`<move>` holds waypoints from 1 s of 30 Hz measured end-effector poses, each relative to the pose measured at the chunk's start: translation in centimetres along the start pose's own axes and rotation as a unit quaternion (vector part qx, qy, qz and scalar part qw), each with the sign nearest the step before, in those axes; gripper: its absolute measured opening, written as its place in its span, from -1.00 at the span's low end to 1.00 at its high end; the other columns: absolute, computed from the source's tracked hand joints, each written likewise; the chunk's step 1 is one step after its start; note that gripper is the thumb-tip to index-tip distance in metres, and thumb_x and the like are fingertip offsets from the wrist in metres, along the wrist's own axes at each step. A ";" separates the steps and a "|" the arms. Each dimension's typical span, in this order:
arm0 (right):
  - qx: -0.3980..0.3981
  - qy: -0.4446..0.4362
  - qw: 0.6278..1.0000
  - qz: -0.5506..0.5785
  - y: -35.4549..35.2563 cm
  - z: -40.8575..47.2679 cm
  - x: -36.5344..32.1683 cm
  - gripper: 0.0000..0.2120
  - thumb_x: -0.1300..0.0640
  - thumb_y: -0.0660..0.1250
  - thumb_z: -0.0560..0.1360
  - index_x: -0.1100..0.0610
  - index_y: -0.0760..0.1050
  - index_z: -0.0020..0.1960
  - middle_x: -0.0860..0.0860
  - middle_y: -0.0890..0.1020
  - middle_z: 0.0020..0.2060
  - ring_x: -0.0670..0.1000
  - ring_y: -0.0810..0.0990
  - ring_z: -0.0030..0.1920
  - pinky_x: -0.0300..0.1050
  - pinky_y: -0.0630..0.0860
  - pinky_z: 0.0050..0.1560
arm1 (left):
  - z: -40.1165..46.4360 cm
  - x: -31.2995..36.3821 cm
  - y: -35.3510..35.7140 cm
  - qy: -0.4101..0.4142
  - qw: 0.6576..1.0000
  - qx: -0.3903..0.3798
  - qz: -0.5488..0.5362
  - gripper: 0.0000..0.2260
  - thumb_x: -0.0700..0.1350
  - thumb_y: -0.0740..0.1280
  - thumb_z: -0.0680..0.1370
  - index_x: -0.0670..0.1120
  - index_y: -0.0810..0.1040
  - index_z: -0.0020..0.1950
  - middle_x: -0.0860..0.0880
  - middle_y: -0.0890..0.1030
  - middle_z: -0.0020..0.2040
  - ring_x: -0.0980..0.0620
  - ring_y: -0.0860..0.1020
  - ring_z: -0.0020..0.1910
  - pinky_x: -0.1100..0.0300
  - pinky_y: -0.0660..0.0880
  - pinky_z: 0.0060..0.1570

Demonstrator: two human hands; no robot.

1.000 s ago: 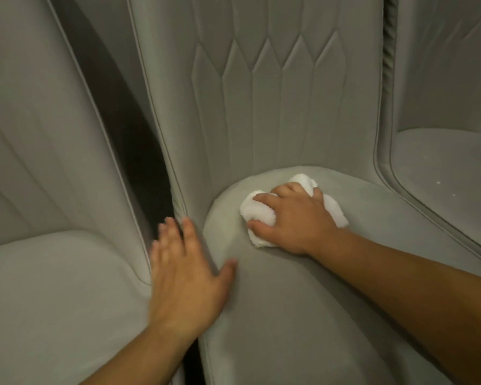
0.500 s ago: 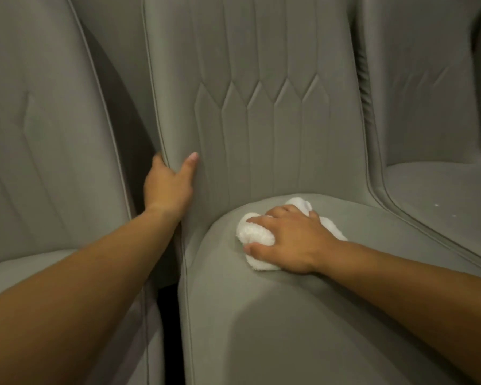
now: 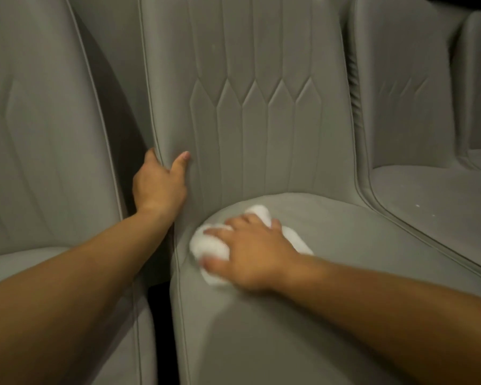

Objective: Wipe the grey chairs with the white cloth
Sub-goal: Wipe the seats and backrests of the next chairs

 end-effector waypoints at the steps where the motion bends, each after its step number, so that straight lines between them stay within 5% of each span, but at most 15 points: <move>1: -0.005 0.031 0.999 0.001 0.0 2.3 0.4 -0.39 -0.46 0.05 0.51 -0.27 0.23 0.50 -0.03 0.37 0.43 0.13 0.20 0.47 0.36 0.11 0.37 | 0.0 0.1 0.0 -0.001 1.000 -0.003 -0.001 -0.46 0.21 0.32 0.55 -0.10 0.43 0.40 -0.10 0.59 0.23 -0.14 0.55 0.20 0.14 0.41 0.07; 7: 0.005 0.060 0.998 0.001 0.6 6.2 0.6 -0.43 -0.40 0.10 0.51 -0.18 0.36 0.42 0.00 0.43 0.36 0.14 0.25 0.45 0.34 0.17 0.30 | -0.1 -0.1 0.0 0.010 1.000 0.007 -0.014 -0.48 0.21 0.32 0.55 -0.10 0.45 0.39 -0.08 0.61 0.20 -0.11 0.56 0.18 0.14 0.44 0.07; 14: -0.078 -0.137 0.987 0.012 -1.6 -5.3 -1.1 -0.33 -0.41 0.22 0.51 -0.39 0.04 0.54 -0.24 0.21 0.47 -0.08 0.04 0.52 0.18 0.07 0.43 | -0.2 0.2 -0.1 0.008 1.000 0.002 -0.026 -0.51 0.19 0.33 0.55 -0.08 0.46 0.36 -0.05 0.61 0.18 -0.11 0.57 0.17 0.14 0.45 0.06; 17: -0.054 -0.151 0.985 0.058 -1.1 -8.0 -0.3 -0.37 -0.43 0.24 0.50 -0.46 0.09 0.50 -0.34 0.16 0.45 -0.20 -0.02 0.54 0.15 0.04 0.48 | -0.3 0.1 0.0 -0.001 0.999 0.001 -0.043 -0.56 0.16 0.35 0.55 -0.05 0.47 0.33 -0.02 0.60 0.14 -0.10 0.57 0.14 0.14 0.44 0.03; 20: -0.030 -0.103 0.993 0.041 -0.9 -4.4 1.2 -0.37 -0.48 0.15 0.49 -0.40 0.10 0.50 -0.23 0.27 0.45 -0.07 0.10 0.54 0.18 0.10 0.46 | -0.5 0.2 0.0 0.007 0.999 0.010 -0.041 -0.58 0.14 0.36 0.56 -0.07 0.49 0.31 -0.07 0.61 0.18 -0.12 0.56 0.15 0.17 0.38 0.01; 26: 0.022 0.152 0.988 0.001 -0.9 8.0 11.0 -0.34 -0.55 -0.03 0.43 -0.30 0.30 0.43 0.00 0.45 0.34 0.19 0.30 0.42 0.27 0.33 0.32 | -0.4 0.1 -0.1 0.020 0.999 0.015 -0.040 -0.58 0.14 0.36 0.54 -0.07 0.51 0.30 -0.10 0.62 0.19 -0.16 0.56 0.17 0.14 0.40 0.04; 30: 0.019 0.152 0.988 -0.002 -0.4 7.9 11.2 -0.34 -0.51 0.03 0.46 -0.21 0.34 0.44 0.00 0.44 0.33 0.15 0.28 0.43 0.23 0.33 0.30 | -0.3 -0.2 0.0 0.022 0.999 0.014 -0.041 -0.57 0.15 0.36 0.54 -0.07 0.50 0.31 -0.10 0.61 0.19 -0.14 0.57 0.15 0.10 0.46 0.09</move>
Point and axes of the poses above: each hand's wrist, its own z-axis towards the middle knuckle, its own y-axis out of the palm, x = y × z, the point moved 2 cm from there along z, towards the middle knuckle
